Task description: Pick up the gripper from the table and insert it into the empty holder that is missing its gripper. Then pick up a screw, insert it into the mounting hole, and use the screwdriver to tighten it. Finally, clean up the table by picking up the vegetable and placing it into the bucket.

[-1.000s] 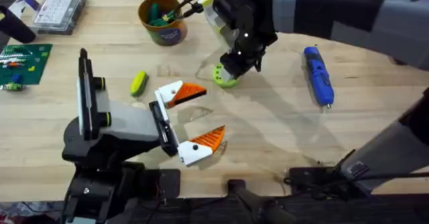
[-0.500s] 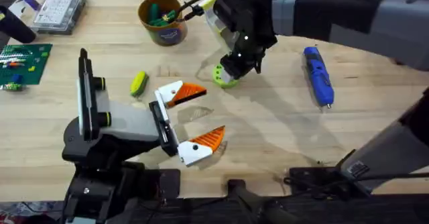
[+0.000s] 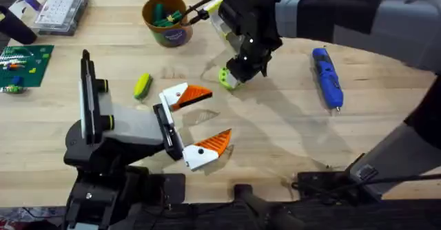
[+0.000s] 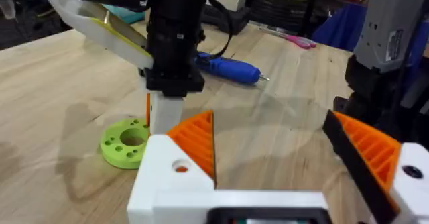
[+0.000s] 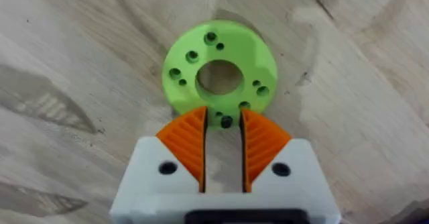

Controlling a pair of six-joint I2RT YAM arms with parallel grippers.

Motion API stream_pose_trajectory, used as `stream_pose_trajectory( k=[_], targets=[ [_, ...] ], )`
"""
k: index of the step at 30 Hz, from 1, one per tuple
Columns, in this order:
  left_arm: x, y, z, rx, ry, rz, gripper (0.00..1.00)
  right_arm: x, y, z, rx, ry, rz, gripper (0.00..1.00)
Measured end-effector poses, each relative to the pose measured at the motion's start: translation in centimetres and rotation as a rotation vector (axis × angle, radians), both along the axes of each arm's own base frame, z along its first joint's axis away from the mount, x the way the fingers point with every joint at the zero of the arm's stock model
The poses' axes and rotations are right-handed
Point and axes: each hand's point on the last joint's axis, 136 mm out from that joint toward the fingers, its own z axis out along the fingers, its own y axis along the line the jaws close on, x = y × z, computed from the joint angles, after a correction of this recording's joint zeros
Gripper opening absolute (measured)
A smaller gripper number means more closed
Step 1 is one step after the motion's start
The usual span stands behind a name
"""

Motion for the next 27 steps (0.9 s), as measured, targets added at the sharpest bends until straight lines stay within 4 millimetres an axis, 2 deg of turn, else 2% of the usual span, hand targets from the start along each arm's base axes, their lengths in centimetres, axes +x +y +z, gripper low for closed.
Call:
stream_pose_trajectory(
  k=[5, 6, 7, 8, 9, 20, 27],
  targets=[
    [0.0, 0.0, 0.0, 0.0, 0.0, 0.0, 0.988, 0.0, 0.0, 0.0, -0.001, 0.001, 0.0, 0.278],
    [0.0, 0.0, 0.0, 0.0, 0.0, 0.0, 0.988, 0.0, 0.0, 0.0, -0.002, 0.0, 0.002, 0.217],
    [0.0, 0.0, 0.0, 0.0, 0.0, 0.0, 0.988, 0.0, -0.1, 0.0, -0.004, -0.001, 0.0, 0.093],
    [0.0, 0.0, 0.0, 0.0, 0.0, 0.0, 0.988, 0.0, -0.1, 0.0, -0.005, -0.002, -0.003, 0.029],
    [0.0, 0.0, 0.0, 0.0, 0.0, 0.0, 0.988, 0.1, -0.1, 0.0, -0.005, -0.003, -0.004, 0.013],
    [0.0, 0.0, 0.0, 0.0, 0.0, 0.0, 0.988, -0.3, -0.3, 0.0, -0.015, 0.01, -0.004, 0.008],
    [0.0, 0.0, 0.0, 0.0, 0.0, 0.0, 0.988, -1.1, -0.8, 0.9, -0.022, 0.026, -0.003, 0.007]
  ],
)
